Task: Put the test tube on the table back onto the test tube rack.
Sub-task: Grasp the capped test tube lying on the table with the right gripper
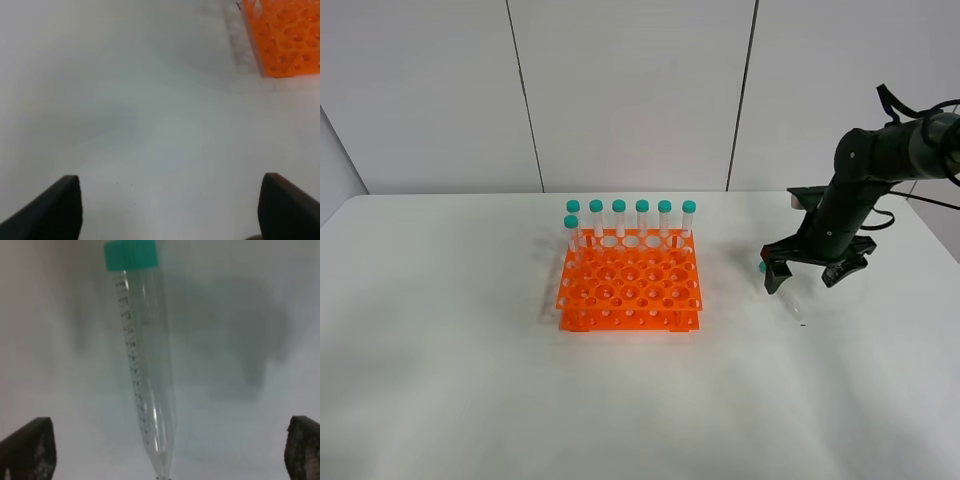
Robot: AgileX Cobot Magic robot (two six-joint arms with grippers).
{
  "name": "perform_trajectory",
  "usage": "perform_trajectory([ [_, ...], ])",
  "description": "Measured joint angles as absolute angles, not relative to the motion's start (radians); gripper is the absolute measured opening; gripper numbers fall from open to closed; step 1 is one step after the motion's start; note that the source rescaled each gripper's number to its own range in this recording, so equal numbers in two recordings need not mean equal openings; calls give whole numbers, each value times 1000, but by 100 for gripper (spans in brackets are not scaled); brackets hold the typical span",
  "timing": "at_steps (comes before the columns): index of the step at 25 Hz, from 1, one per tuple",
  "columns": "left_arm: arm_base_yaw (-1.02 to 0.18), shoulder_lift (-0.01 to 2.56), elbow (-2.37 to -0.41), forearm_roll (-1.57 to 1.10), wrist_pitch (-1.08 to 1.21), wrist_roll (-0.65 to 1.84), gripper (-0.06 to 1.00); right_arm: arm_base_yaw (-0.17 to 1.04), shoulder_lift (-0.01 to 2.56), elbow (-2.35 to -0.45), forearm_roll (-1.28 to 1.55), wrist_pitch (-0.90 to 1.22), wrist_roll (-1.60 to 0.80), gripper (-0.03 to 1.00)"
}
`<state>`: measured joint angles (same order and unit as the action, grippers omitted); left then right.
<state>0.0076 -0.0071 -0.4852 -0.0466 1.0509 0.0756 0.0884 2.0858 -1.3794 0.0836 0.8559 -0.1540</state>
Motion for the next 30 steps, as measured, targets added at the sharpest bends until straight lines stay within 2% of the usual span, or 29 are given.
perform_trajectory([
  [11, 8, -7, -485, -47, 1051, 76, 100, 125, 2087, -1379, 30, 877, -111, 100],
  [30, 8, -7, -485, -47, 1051, 76, 100, 117, 2120, -1401, 27, 821, -104, 100],
])
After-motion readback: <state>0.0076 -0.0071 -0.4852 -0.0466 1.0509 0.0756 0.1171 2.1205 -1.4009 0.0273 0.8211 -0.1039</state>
